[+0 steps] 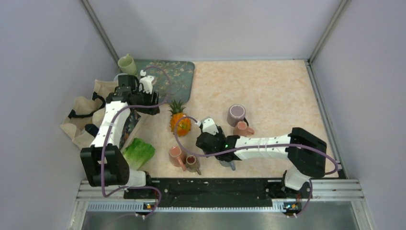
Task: Turn the mug right side up
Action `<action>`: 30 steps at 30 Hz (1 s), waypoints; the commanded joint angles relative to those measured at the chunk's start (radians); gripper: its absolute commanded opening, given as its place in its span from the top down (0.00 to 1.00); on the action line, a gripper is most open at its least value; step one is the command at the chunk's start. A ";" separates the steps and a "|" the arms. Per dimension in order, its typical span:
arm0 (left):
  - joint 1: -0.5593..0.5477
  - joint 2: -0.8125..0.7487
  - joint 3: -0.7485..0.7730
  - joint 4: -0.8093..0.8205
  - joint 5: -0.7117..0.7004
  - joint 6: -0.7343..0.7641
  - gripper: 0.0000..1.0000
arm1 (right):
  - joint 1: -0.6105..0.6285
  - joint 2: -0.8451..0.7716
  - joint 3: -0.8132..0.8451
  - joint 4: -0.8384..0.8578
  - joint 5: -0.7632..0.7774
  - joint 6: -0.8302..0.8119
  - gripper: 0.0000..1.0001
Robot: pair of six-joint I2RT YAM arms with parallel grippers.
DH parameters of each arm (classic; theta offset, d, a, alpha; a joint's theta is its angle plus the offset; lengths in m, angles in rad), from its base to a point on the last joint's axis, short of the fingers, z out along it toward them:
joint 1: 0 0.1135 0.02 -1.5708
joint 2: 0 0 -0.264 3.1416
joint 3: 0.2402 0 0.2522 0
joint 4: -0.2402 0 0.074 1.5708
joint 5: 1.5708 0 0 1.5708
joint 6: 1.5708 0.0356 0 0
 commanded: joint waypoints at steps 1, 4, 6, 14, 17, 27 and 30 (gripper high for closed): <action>0.007 0.005 0.005 0.026 0.026 -0.006 0.37 | -0.045 0.044 0.056 0.025 0.023 -0.040 0.37; 0.006 0.007 0.004 0.023 0.030 -0.009 0.37 | -0.054 0.055 0.058 0.040 0.027 -0.056 0.42; 0.005 0.009 0.005 0.022 0.034 -0.010 0.37 | -0.060 0.067 0.059 0.058 0.022 -0.066 0.48; 0.007 0.012 -0.009 0.027 0.061 -0.007 0.37 | -0.085 0.093 0.055 0.111 0.050 -0.097 1.00; 0.006 0.022 -0.012 0.025 0.069 -0.008 0.38 | -0.105 0.048 0.032 0.151 0.037 -0.093 1.00; 0.005 0.031 0.084 0.002 0.331 -0.072 0.36 | -0.263 -0.336 -0.269 0.710 -0.294 -0.032 1.00; -0.006 0.022 0.120 0.030 0.494 -0.169 0.25 | -0.304 -0.397 -0.289 0.808 -0.353 -0.010 1.00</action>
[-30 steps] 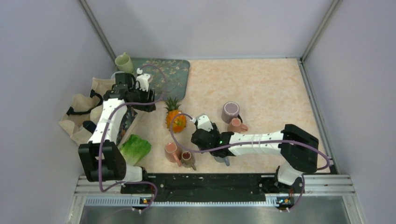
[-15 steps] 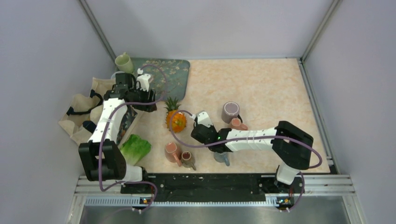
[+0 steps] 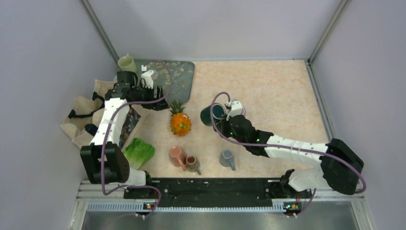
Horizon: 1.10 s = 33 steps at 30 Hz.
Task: Turn the mug right side up
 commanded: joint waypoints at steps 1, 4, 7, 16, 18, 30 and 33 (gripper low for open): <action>-0.018 -0.014 0.088 0.066 0.293 -0.148 0.24 | -0.060 -0.122 0.006 0.377 -0.132 0.059 1.00; -0.086 -0.036 0.110 0.136 0.369 -0.248 0.23 | -0.107 -0.148 0.030 0.462 -0.200 0.095 1.00; -0.163 -0.053 0.111 0.257 0.441 -0.394 0.22 | -0.133 -0.152 0.063 0.529 -0.239 0.133 1.00; -0.278 -0.058 0.058 0.604 0.531 -0.712 0.23 | -0.146 -0.122 0.136 0.553 -0.290 0.146 1.00; -0.290 -0.050 0.057 0.605 0.504 -0.699 0.24 | -0.146 -0.114 0.140 0.567 -0.316 0.159 1.00; -0.364 -0.038 0.071 0.714 0.560 -0.827 0.58 | -0.197 0.016 0.165 0.680 -0.487 0.287 1.00; -0.370 -0.035 0.037 0.820 0.580 -0.905 0.96 | -0.200 0.078 0.187 0.706 -0.533 0.320 1.00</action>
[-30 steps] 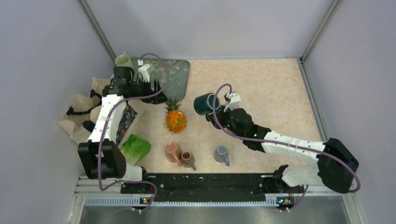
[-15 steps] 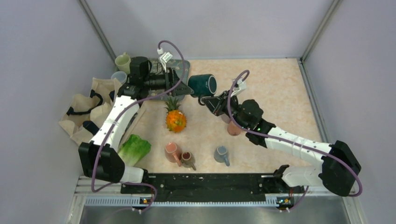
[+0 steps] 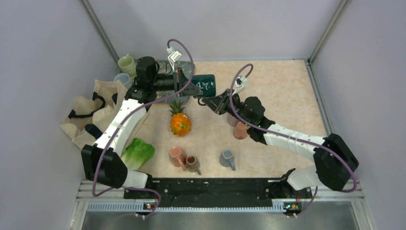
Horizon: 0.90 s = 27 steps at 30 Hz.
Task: Turn the mug right side up
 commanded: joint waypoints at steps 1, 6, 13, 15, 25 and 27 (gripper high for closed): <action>-0.029 -0.012 -0.029 0.183 0.049 -0.095 1.00 | -0.004 0.078 0.096 0.165 -0.129 0.064 1.00; -0.026 0.005 0.063 -0.128 -0.142 0.172 1.00 | -0.004 0.141 0.096 0.119 -0.112 0.084 0.82; -0.016 0.092 0.237 -0.485 -0.700 0.670 1.00 | -0.004 0.171 0.130 -0.125 -0.055 0.026 0.30; -0.002 0.145 0.301 -0.550 -0.812 0.767 1.00 | -0.004 0.162 0.120 -0.147 -0.058 0.011 0.21; 0.136 0.559 0.690 -0.813 -1.087 1.135 1.00 | -0.003 0.040 0.103 -0.335 0.008 -0.146 0.10; 0.153 0.647 0.776 -0.856 -1.114 1.168 1.00 | -0.003 0.017 0.094 -0.353 0.025 -0.171 0.10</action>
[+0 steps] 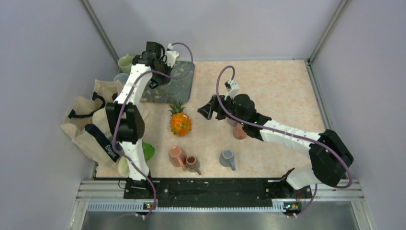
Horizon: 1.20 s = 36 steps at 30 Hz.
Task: Turn the mug right side up
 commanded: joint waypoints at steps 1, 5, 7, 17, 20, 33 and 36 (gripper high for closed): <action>0.043 0.166 0.214 -0.105 -0.152 0.172 1.00 | 0.006 -0.096 0.005 -0.049 0.059 -0.098 0.10; 0.055 0.288 0.324 -0.131 -0.238 0.226 1.00 | 0.006 -0.105 -0.007 -0.054 0.065 -0.122 0.09; 0.060 0.317 0.329 -0.117 -0.258 0.241 1.00 | 0.006 -0.103 -0.008 -0.054 0.057 -0.131 0.09; 0.107 0.358 0.325 -0.088 -0.263 0.272 0.61 | 0.006 -0.087 0.001 -0.053 0.053 -0.161 0.09; 0.115 0.336 0.319 -0.071 -0.267 0.275 0.51 | 0.006 -0.081 0.013 -0.057 0.047 -0.165 0.09; -0.054 -0.106 -0.195 0.303 -0.146 0.360 0.49 | 0.006 -0.091 -0.003 -0.105 0.077 -0.223 0.09; -0.075 -0.043 -0.218 0.308 -0.289 0.406 0.73 | 0.007 -0.110 -0.017 -0.117 0.097 -0.235 0.09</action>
